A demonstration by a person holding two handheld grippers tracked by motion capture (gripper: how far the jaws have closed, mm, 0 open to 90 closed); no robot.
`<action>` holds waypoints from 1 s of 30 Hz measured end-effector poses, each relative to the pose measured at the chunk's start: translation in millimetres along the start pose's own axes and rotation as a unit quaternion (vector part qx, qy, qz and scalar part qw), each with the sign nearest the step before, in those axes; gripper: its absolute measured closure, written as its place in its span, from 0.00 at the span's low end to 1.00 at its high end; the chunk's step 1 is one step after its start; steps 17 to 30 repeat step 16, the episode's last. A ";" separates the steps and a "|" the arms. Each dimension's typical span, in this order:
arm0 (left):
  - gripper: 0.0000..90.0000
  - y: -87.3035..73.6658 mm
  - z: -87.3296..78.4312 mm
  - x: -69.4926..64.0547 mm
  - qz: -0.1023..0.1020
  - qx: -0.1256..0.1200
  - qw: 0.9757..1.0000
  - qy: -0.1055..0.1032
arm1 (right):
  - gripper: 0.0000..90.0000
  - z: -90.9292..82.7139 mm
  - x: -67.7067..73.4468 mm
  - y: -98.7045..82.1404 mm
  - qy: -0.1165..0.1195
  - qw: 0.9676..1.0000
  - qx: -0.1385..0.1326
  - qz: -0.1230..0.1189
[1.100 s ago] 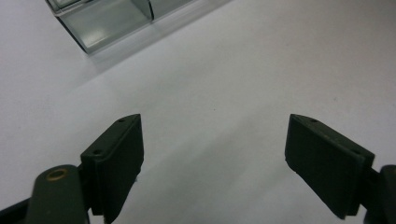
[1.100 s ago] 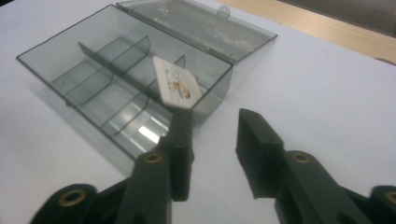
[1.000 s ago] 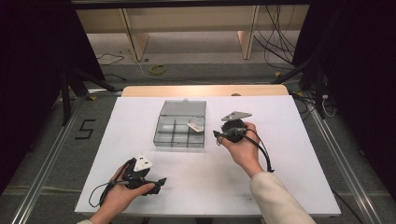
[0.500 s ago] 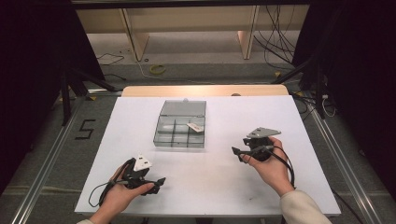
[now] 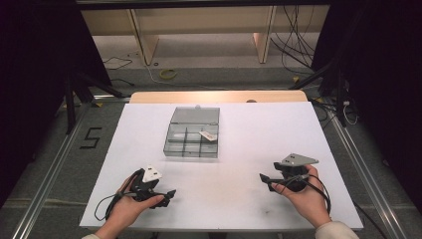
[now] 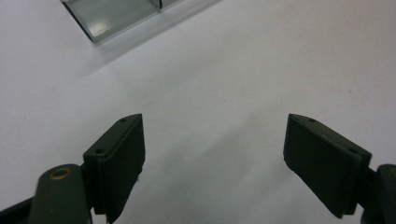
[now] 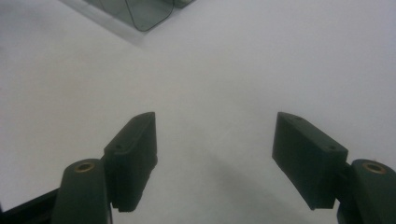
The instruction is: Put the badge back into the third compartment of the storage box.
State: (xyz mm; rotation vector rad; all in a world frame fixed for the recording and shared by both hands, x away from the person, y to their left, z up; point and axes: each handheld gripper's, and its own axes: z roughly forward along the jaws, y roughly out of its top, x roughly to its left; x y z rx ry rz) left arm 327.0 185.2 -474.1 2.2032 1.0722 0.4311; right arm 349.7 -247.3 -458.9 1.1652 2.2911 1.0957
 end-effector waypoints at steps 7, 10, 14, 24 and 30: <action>0.23 0.1 -0.3 0.0 0.000 -0.001 1.000 0.000 | 0.31 -9.5 3.2 -15.6 0.004 1.000 0.003 0.002; 0.23 0.2 0.4 -0.1 0.001 0.002 1.000 -0.002 | 0.29 -12.1 2.0 -18.4 0.000 1.000 0.003 0.009; 0.23 0.5 0.5 0.1 0.003 0.004 1.000 -0.002 | 0.28 -13.6 -1.1 -20.9 -0.004 1.000 0.001 0.017; 0.23 0.6 0.7 0.1 0.003 0.004 1.000 -0.002 | 0.28 -13.9 -2.1 -22.3 -0.003 1.000 0.002 0.026; 0.23 0.6 0.7 0.1 0.003 0.004 1.000 -0.002 | 0.28 -13.9 -2.1 -22.3 -0.003 1.000 0.002 0.026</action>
